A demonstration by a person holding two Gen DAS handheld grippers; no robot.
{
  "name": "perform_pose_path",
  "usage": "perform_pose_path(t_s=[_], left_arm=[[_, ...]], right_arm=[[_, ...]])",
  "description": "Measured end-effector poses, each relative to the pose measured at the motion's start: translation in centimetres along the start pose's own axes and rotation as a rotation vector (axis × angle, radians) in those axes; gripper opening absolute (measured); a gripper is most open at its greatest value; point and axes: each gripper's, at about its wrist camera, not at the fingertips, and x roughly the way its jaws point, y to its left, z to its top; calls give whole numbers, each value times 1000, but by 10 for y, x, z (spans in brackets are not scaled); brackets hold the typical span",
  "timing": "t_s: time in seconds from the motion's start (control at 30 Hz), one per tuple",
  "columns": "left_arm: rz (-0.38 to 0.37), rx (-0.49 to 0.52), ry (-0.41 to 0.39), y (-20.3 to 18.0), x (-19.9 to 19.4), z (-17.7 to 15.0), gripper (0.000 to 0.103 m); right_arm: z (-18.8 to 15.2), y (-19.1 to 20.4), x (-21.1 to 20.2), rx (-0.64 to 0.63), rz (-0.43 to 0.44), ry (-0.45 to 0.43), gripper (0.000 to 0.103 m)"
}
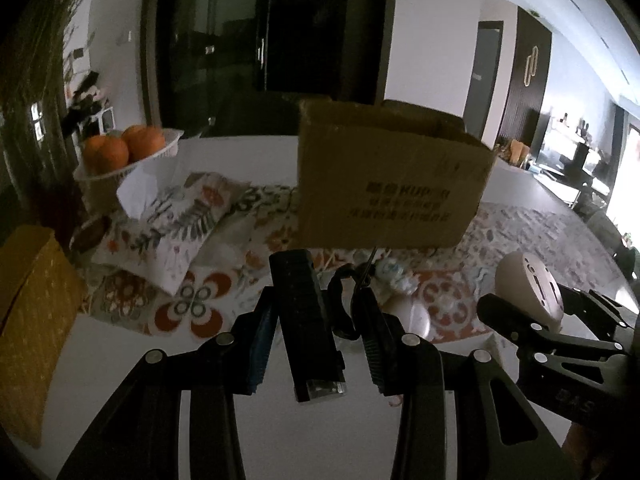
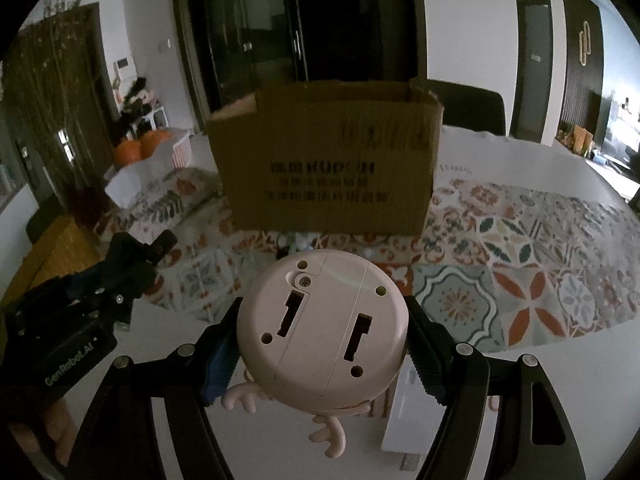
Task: Organize rigid objects
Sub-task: 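Lift the black flashlight and pink device and carry both over the cardboard box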
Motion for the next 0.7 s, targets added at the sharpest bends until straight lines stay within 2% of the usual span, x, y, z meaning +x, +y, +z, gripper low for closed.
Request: perform_pose_path(t_s=[0.27, 0.7], left_arm=[[-53, 5, -14, -8, -2, 19, 40], [-74, 35, -69, -22, 0, 62, 40]], right_arm=[[19, -5, -12, 8, 4, -65, 75], [57, -14, -22, 7, -4, -155, 75]])
